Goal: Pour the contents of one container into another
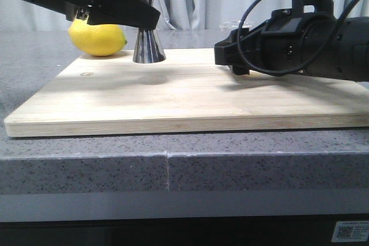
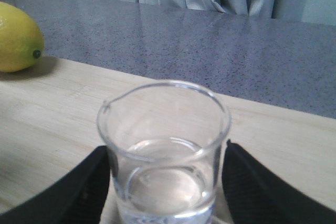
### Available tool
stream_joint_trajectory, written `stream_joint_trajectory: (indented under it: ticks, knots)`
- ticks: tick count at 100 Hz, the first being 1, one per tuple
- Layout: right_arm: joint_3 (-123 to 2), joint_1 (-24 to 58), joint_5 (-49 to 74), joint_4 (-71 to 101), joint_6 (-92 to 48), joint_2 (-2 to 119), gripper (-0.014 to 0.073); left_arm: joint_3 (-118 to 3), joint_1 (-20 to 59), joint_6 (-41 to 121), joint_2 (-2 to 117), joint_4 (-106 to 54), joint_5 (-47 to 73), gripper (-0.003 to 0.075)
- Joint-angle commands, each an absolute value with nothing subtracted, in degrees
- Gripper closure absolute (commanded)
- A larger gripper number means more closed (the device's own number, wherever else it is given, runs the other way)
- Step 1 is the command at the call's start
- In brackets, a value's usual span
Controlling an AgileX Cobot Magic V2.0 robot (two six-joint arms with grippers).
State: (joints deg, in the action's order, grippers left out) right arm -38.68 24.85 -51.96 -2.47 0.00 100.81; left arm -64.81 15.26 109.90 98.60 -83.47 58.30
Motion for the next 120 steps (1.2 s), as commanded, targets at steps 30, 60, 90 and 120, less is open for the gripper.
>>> stream_joint_trajectory:
  ticks: [30, 60, 90, 120]
  knots:
    - [-40.13, 24.57, -56.06, -3.4, -0.45, 98.89, 0.0273, -66.65, 15.64, 109.6, 95.56, -87.39, 61.13, 0.069]
    - [-40.13, 24.57, -56.06, -3.4, -0.45, 98.89, 0.0273, -66.65, 15.64, 109.6, 95.56, -87.39, 61.13, 0.069]
    - [-40.13, 24.57, -56.06, -3.4, -0.45, 98.89, 0.0273, -66.65, 15.64, 109.6, 95.56, -87.39, 61.13, 0.069]
    - [-40.13, 24.57, -56.06, -3.4, -0.45, 98.89, 0.0273, -66.65, 15.64, 109.6, 95.56, -87.39, 61.13, 0.069]
